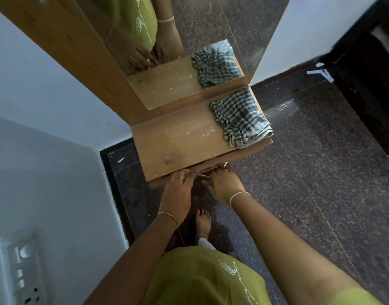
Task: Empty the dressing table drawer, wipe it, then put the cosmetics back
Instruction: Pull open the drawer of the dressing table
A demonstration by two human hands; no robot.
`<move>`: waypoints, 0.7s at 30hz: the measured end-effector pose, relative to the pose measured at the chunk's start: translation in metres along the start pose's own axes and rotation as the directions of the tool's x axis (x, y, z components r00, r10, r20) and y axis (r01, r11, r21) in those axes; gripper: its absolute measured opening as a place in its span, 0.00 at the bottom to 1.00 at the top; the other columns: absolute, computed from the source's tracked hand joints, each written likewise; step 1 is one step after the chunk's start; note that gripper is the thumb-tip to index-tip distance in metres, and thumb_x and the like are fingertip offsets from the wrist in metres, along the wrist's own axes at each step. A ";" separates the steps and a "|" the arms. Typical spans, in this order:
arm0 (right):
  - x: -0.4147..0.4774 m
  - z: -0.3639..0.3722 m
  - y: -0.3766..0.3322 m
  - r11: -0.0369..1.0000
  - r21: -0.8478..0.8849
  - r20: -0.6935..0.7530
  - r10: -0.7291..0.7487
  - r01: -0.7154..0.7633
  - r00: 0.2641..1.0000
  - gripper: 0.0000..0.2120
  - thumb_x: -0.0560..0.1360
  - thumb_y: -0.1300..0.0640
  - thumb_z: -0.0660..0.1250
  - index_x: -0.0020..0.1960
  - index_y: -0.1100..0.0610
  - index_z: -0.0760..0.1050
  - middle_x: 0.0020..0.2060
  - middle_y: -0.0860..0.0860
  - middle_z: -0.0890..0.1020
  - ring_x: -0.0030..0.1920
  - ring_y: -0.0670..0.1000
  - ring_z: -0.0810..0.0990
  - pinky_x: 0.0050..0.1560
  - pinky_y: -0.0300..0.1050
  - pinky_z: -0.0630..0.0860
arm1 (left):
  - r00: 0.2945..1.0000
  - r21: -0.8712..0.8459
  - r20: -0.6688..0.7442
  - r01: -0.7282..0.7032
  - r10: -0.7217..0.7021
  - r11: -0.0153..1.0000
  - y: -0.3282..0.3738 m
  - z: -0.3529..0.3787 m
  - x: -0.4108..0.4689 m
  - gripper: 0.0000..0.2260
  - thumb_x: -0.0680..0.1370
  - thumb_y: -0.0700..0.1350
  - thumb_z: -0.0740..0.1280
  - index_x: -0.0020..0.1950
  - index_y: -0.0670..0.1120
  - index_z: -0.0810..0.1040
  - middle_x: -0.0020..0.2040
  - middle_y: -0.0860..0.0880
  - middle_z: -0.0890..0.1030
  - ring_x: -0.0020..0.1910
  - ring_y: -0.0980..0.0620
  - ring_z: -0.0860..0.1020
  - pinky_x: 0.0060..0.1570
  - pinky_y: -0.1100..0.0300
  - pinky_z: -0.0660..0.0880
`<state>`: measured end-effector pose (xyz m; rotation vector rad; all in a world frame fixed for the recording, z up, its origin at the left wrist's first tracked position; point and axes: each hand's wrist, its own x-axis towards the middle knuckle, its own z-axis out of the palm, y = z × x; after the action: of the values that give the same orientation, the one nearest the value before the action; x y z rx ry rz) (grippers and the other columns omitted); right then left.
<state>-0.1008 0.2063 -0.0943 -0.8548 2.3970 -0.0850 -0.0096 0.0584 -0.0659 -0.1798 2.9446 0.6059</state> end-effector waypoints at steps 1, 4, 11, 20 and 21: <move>-0.005 0.003 0.001 1.000 0.006 -0.005 -0.008 0.008 1.000 0.26 0.80 0.44 0.52 0.72 0.59 0.66 0.70 0.57 0.70 0.72 0.57 0.64 0.73 0.52 0.54 | 0.999 -0.015 -0.047 -0.013 0.012 1.000 0.002 -0.002 -0.002 0.18 0.76 0.36 0.65 0.65 0.46 0.75 0.58 0.45 0.76 0.56 0.43 0.74 0.53 0.49 0.76; -0.024 0.011 0.002 0.999 0.037 -0.011 -0.011 0.011 1.000 0.26 0.80 0.44 0.53 0.73 0.57 0.65 0.70 0.57 0.71 0.71 0.57 0.66 0.71 0.51 0.59 | 0.999 -0.045 -0.034 0.021 -0.022 0.999 0.008 -0.003 -0.006 0.15 0.79 0.41 0.63 0.65 0.46 0.74 0.59 0.45 0.76 0.57 0.45 0.74 0.55 0.50 0.73; -0.082 0.023 0.015 0.994 -0.006 -0.485 -0.095 0.105 0.869 0.14 0.78 0.52 0.56 0.42 0.57 0.76 0.36 0.53 0.80 0.33 0.55 0.78 0.31 0.48 0.74 | 0.948 -0.310 0.282 0.239 -0.151 0.920 0.009 -0.005 -0.012 0.10 0.79 0.48 0.64 0.56 0.47 0.81 0.53 0.48 0.81 0.51 0.50 0.79 0.50 0.56 0.76; -0.081 0.016 0.021 0.982 0.170 -0.517 0.158 -0.080 0.841 0.11 0.77 0.52 0.58 0.47 0.57 0.75 0.42 0.52 0.78 0.42 0.55 0.76 0.40 0.50 0.71 | 0.846 -0.365 0.509 0.383 -0.162 0.849 0.024 0.007 -0.031 0.06 0.74 0.46 0.71 0.50 0.48 0.83 0.49 0.51 0.83 0.48 0.57 0.78 0.51 0.64 0.72; -0.079 0.018 0.021 0.975 0.200 -0.490 0.182 -0.093 0.852 0.09 0.76 0.53 0.60 0.48 0.57 0.76 0.43 0.52 0.78 0.44 0.55 0.76 0.41 0.50 0.72 | 0.837 -0.364 0.523 0.388 -0.160 0.847 0.026 0.009 -0.034 0.06 0.74 0.46 0.72 0.49 0.49 0.83 0.49 0.52 0.83 0.49 0.56 0.79 0.52 0.63 0.73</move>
<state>-0.0539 0.2726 -0.0742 -0.6297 2.8804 -0.5090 0.0212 0.0882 -0.0589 -0.4360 2.2014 1.1077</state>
